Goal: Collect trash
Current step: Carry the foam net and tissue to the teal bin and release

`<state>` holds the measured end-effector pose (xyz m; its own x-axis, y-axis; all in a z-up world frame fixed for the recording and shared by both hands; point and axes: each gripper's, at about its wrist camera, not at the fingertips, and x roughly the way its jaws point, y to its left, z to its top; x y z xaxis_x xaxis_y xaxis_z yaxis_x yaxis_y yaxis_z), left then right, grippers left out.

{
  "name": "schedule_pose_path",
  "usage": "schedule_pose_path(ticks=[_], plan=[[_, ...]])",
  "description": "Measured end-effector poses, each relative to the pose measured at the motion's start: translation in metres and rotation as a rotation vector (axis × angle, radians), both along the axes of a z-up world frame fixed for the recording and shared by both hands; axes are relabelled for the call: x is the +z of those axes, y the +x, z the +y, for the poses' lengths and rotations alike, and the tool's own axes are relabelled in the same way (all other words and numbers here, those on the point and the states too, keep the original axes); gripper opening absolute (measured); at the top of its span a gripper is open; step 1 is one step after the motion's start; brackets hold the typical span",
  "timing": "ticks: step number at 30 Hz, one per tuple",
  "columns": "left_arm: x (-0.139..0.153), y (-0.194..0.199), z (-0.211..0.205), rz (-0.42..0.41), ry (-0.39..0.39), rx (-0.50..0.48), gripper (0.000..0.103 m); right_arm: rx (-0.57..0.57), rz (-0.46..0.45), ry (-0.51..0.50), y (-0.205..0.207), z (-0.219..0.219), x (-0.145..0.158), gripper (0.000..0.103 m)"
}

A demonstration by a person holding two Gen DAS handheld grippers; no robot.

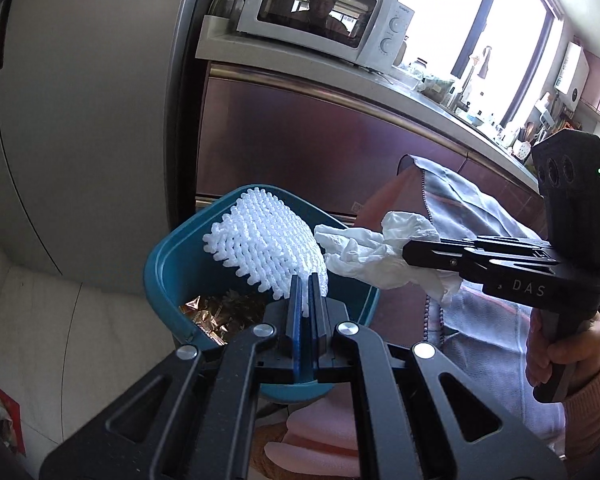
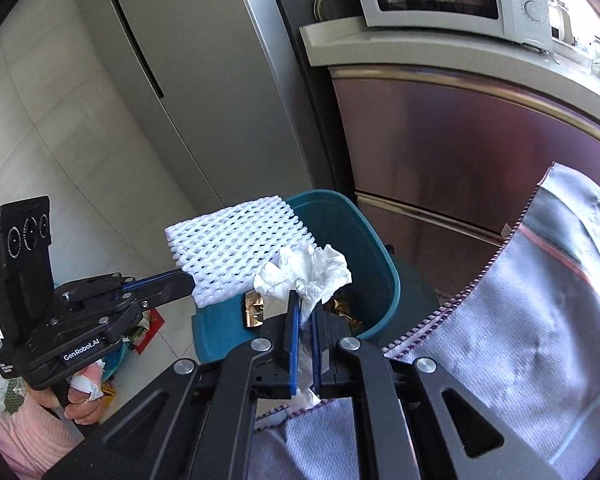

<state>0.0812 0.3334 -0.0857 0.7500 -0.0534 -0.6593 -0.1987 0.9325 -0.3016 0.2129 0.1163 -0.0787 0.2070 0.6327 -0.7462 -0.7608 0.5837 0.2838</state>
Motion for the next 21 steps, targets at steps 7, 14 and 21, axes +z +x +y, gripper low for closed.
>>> schedule_pose_path(ticks=[7,14,21], plan=[[-0.022,0.028,0.003,0.06,-0.001,0.003,0.004,-0.001,0.024,-0.05,0.012,0.018,-0.013,0.005],[-0.041,0.043,0.001,0.104,0.003,-0.003,0.005,-0.005,0.049,-0.105,0.023,0.036,-0.026,0.011],[-0.05,0.055,-0.005,0.118,0.01,-0.014,0.005,-0.013,0.044,-0.101,0.025,0.041,-0.024,0.011]])
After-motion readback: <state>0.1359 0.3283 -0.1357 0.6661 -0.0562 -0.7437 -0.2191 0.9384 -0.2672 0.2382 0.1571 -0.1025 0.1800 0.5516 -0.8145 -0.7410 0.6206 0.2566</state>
